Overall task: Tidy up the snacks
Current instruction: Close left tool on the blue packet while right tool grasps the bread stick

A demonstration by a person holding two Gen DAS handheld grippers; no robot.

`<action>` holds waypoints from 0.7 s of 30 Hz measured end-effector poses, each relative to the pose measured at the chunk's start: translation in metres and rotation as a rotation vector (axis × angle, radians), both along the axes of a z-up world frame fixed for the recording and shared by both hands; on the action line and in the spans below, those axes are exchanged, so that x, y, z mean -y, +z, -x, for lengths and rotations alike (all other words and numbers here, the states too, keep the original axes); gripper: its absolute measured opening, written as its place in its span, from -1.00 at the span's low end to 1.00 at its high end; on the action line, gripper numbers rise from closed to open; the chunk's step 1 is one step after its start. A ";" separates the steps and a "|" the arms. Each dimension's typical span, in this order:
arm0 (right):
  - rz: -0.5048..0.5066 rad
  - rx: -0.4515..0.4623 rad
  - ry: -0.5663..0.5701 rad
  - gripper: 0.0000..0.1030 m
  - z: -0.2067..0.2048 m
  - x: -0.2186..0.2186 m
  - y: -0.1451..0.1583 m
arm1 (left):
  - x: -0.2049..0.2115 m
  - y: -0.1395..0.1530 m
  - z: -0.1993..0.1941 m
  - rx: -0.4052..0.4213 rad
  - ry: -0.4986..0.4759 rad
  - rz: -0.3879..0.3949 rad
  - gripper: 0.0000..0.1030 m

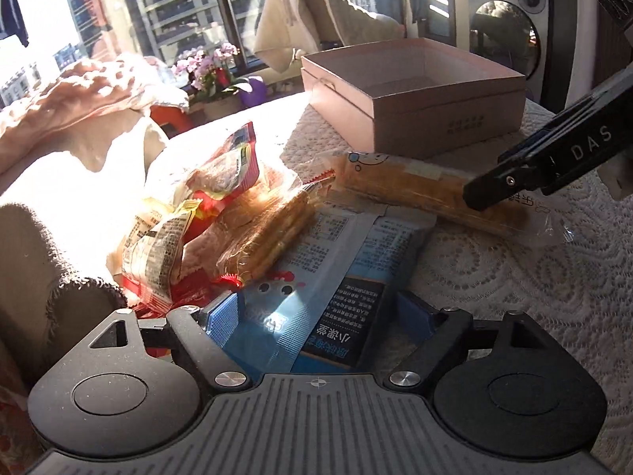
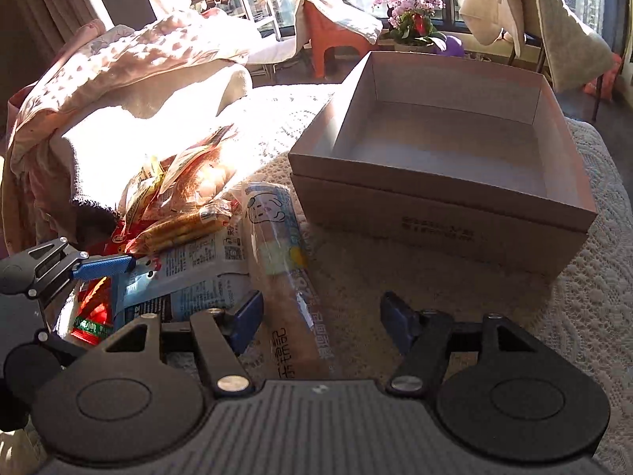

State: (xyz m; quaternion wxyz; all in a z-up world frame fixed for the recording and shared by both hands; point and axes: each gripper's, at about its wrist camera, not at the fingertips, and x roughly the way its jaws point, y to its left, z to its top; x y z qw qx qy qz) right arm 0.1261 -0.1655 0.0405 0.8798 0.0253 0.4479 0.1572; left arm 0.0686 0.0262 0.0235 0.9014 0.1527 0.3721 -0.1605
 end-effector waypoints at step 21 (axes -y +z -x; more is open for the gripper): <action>-0.036 -0.073 -0.014 -0.06 0.009 0.016 -0.009 | 0.018 0.004 -0.015 -0.057 0.020 0.125 0.90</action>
